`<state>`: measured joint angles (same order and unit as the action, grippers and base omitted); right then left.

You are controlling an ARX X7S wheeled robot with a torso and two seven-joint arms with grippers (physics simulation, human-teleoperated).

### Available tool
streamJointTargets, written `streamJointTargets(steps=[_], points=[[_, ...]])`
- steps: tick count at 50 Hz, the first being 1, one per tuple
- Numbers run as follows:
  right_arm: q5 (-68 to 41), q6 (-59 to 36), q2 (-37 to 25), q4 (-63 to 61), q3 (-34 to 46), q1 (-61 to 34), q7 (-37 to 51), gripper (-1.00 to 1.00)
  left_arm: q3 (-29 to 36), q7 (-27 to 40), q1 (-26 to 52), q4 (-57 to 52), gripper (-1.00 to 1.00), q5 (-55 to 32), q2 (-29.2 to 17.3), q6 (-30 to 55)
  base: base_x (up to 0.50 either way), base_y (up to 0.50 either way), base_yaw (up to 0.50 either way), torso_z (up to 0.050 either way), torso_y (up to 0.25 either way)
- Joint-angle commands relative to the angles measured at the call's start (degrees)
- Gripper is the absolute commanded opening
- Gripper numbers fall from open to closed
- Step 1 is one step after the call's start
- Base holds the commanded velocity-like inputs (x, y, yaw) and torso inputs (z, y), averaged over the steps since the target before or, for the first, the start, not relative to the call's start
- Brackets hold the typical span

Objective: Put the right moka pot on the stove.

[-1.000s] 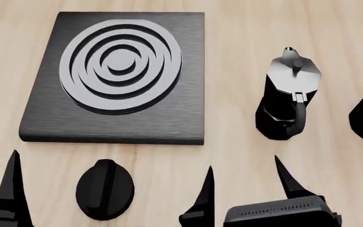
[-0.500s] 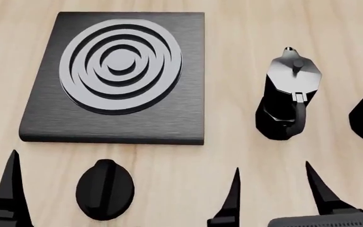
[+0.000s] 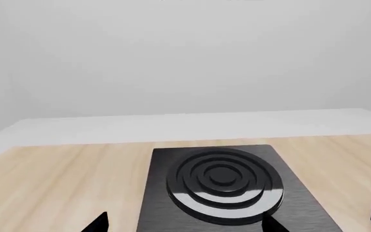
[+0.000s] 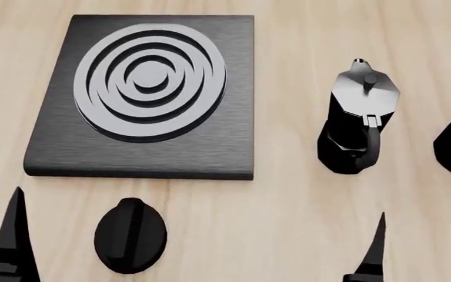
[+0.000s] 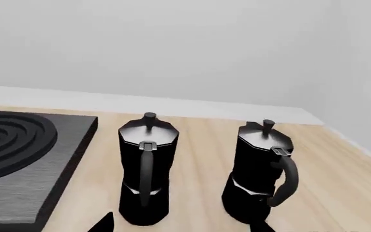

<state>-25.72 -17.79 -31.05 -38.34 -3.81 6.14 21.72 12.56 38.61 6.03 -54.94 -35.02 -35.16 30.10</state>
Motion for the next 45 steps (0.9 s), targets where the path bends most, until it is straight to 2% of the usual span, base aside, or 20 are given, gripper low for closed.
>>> streamJointTargets(steps=[1,21,23,28,30,35,45], points=[[-3.27,-1.15,-2.46,-0.57,-5.59,1.39,0.98,1.00,0.06,0.30,-0.06,-0.13,1.00,0.00,-0.25,-0.43,0.00,0.00,0.00,0.000,0.000],[-9.94,-3.40,-5.06,1.88,-12.09,0.97,0.23,1.00,0.71,0.69,0.49,0.65,1.00,-0.04,-0.42,-0.42,0.00,0.00,0.00,0.000,0.000],[-13.39,-6.85,-7.10,0.48,-13.71,-0.70,1.56,1.00,0.64,0.79,0.55,0.49,1.00,-0.25,-0.50,-0.36,0.00,0.00,0.00,0.000,0.000],[-15.62,-9.54,-9.17,1.20,-14.16,-2.93,1.82,1.00,0.76,0.77,0.56,0.75,1.00,-0.25,-0.56,-0.53,0.00,0.00,0.00,0.000,0.000],[-13.31,-7.18,-8.29,3.32,-13.18,-2.32,0.41,1.00,0.71,0.80,0.61,0.81,1.00,-0.39,-0.57,-0.56,0.00,0.00,0.00,0.000,0.000],[-18.70,-12.21,-11.52,3.21,-15.29,-5.87,1.93,1.00,0.64,1.06,0.75,0.70,1.00,-0.67,-0.69,-0.36,0.00,0.00,0.00,0.000,0.000],[-19.66,-12.60,-12.30,6.85,-16.49,-6.41,0.92,1.00,0.87,1.38,0.73,0.81,1.00,-0.67,-0.85,-0.35,0.00,0.00,0.00,0.000,0.000]])
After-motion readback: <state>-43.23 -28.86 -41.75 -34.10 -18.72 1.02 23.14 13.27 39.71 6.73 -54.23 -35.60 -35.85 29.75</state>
